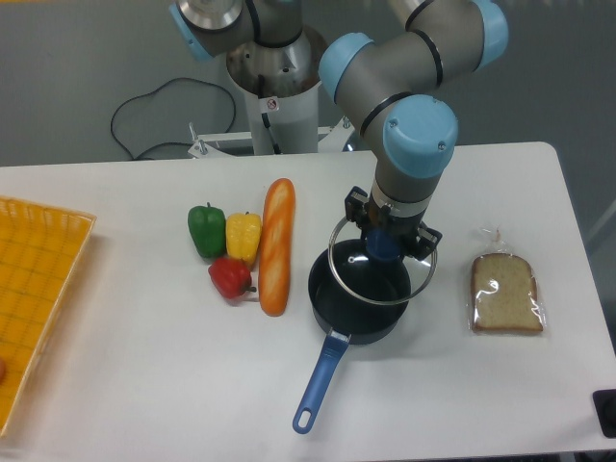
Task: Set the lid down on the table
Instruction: 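Hold the glass lid by its blue knob above the black saucepan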
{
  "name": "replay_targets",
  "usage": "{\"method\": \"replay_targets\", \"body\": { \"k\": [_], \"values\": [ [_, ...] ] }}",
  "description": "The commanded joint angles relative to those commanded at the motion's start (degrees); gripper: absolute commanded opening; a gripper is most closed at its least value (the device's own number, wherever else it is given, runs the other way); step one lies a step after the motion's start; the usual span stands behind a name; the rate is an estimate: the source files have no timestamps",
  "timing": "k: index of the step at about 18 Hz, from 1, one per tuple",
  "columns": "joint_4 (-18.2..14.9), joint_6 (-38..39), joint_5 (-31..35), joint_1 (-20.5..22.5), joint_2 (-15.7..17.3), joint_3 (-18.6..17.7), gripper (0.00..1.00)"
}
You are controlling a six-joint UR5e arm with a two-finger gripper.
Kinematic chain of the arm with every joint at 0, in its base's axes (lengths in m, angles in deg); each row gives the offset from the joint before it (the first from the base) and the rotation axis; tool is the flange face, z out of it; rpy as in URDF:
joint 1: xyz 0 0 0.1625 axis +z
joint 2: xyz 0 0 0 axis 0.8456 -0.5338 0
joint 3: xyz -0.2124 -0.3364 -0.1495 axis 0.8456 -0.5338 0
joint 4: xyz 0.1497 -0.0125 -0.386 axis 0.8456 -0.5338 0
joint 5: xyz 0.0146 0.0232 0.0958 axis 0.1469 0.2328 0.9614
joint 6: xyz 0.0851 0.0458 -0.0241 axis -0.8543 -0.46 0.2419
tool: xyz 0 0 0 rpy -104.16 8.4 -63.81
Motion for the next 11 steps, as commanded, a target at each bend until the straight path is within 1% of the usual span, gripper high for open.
{"method": "replay_targets", "body": {
  "k": [8,11],
  "values": [
    [0.0,-0.1,-0.1,0.3,0.0,-0.1,0.62],
    [0.0,-1.8,-0.1,0.8,0.1,-0.4,0.62]
  ]
}}
